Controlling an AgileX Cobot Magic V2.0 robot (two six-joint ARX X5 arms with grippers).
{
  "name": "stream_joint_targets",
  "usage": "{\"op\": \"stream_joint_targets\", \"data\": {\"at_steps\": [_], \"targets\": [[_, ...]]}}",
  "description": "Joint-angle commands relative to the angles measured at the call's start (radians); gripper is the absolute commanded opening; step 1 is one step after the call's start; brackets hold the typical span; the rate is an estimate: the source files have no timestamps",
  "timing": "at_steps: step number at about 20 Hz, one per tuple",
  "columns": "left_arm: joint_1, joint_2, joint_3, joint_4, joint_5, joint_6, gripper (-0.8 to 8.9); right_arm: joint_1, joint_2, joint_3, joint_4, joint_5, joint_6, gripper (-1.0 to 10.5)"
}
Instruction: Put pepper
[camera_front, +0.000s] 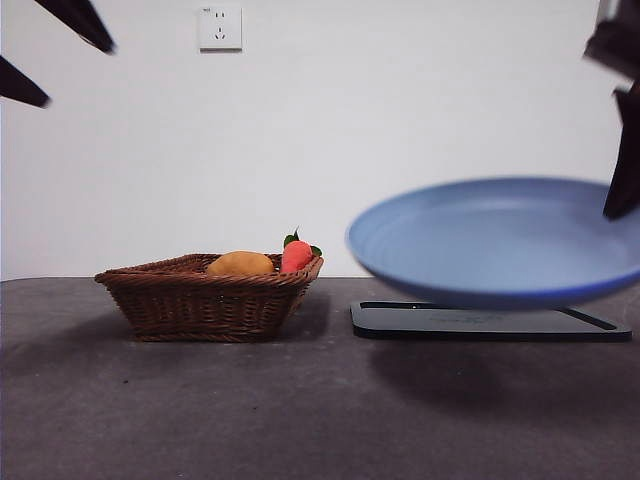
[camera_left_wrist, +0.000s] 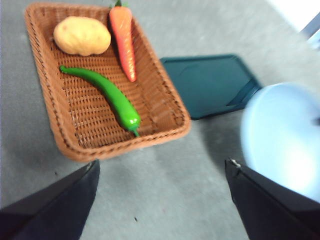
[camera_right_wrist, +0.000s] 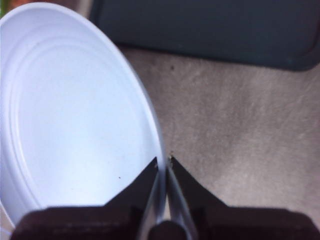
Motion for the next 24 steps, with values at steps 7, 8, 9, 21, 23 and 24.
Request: {"op": "stream_joint_targets", "data": {"at_steps": [7,8,9,21,23,24], "targets": [[-0.189,0.536,0.38,0.012,-0.267,-0.007,4.36,-0.058,-0.196,0.042,-0.082,0.005,0.033,0.1],[-0.199,0.604,0.428,-0.005,-0.293,-0.007,4.36,-0.064,-0.216,0.052,-0.092,0.005,0.034,0.1],[-0.203,0.656,0.465,-0.023,-0.313,-0.007,4.36,-0.069,-0.23,0.062,-0.101,0.005,0.035,0.1],[-0.219,1.023,0.609,-0.022,-0.417,-0.008,4.36,-0.085,-0.283,0.09,-0.113,0.005,0.034,0.1],[-0.22,1.048,0.609,-0.016,-0.417,-0.008,4.36,-0.085,-0.283,0.09,-0.113,0.005,0.032,0.1],[-0.221,1.058,0.609,-0.014,-0.417,-0.008,4.36,-0.085,-0.283,0.09,-0.113,0.005,0.032,0.1]]}}
